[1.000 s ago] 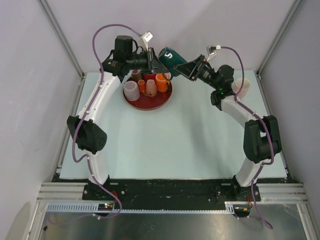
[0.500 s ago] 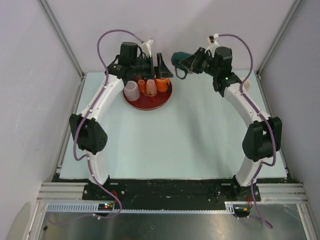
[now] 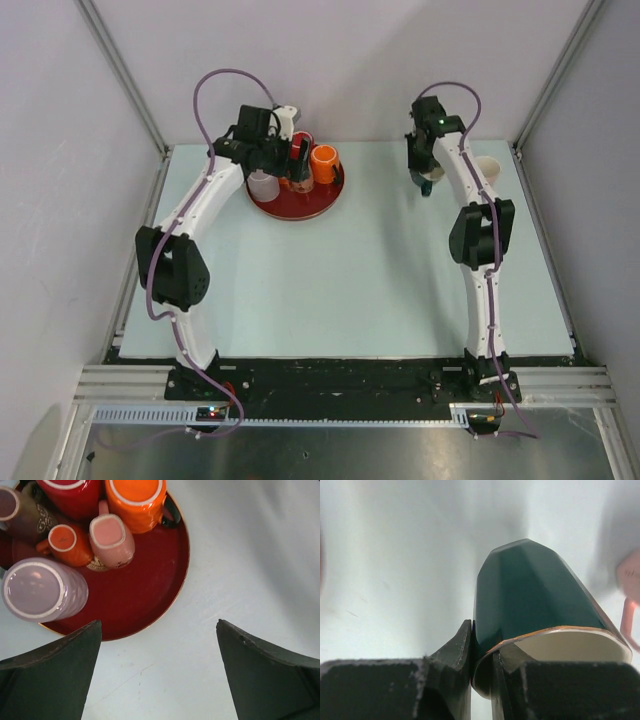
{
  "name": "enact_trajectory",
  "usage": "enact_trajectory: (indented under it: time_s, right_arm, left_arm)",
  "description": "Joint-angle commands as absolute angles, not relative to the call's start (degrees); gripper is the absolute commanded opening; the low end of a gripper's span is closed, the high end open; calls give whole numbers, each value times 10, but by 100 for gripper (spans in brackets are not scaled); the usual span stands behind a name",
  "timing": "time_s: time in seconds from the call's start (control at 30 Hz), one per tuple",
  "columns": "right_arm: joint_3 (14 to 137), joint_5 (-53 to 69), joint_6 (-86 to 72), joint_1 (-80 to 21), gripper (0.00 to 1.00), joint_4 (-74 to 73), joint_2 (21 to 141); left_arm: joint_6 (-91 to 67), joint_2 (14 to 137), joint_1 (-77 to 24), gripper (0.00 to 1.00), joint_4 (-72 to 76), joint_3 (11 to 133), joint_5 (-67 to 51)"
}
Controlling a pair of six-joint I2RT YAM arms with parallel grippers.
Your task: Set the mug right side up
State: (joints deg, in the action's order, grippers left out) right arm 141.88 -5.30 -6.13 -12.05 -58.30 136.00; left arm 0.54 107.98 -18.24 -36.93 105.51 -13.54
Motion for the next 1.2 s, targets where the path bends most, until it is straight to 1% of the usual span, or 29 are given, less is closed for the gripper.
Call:
enact_trajectory:
  time_s: [0.0, 0.13, 0.27, 0.3, 0.33, 0.37, 0.5, 0.57, 0.73, 0.77, 0.8, 0.83, 0.93, 1.17]
  right_arm:
    - [1388, -76, -7, -107, 0, -597, 1339]
    - [1428, -77, -3, -102, 0, -627, 1392]
    - [1421, -69, -4, -96, 0, -625, 1408]
    - [1415, -64, -5, -95, 1, -621, 1408]
    - [1410, -60, -7, -92, 4, -617, 1408]
    - [1408, -54, -9, -90, 12, -615, 1409]
    - [1406, -25, -14, -82, 42, -614, 1404]
    - [1405, -15, -14, -80, 54, -614, 1391]
    - [1383, 7, -10, -84, 77, -598, 1335]
    - [1374, 11, -11, -85, 87, -593, 1324]
    - [1365, 13, -12, -87, 93, -586, 1308]
    - [1355, 13, -13, -89, 96, -581, 1297]
    - [1335, 9, -13, -94, 99, -573, 1265]
    - [1306, -13, -16, -103, 99, -593, 1231]
  left_arm:
    - [56, 1055, -185, 100, -369, 1045, -108]
    - [62, 1059, -186, 100, -368, 1040, -110]
    - [75, 1070, -188, 100, -368, 1034, -108]
    - [81, 1075, -189, 100, -368, 1033, -103]
    - [87, 1082, -189, 100, -368, 1035, -97]
    - [95, 1090, -189, 100, -368, 1036, -87]
    - [126, 1120, -184, 100, -368, 1054, -38]
    - [135, 1131, -172, 100, -369, 1068, -24]
    - [146, 1156, -136, 100, -369, 1109, -4]
    - [129, 1166, -125, 100, -369, 1122, 6]
    - [113, 1179, -117, 100, -369, 1140, 12]
    - [91, 1192, -107, 100, -369, 1154, 14]
    - [54, 1226, -96, 100, -369, 1182, 15]
    - [-26, 1305, -88, 100, -368, 1230, -15]
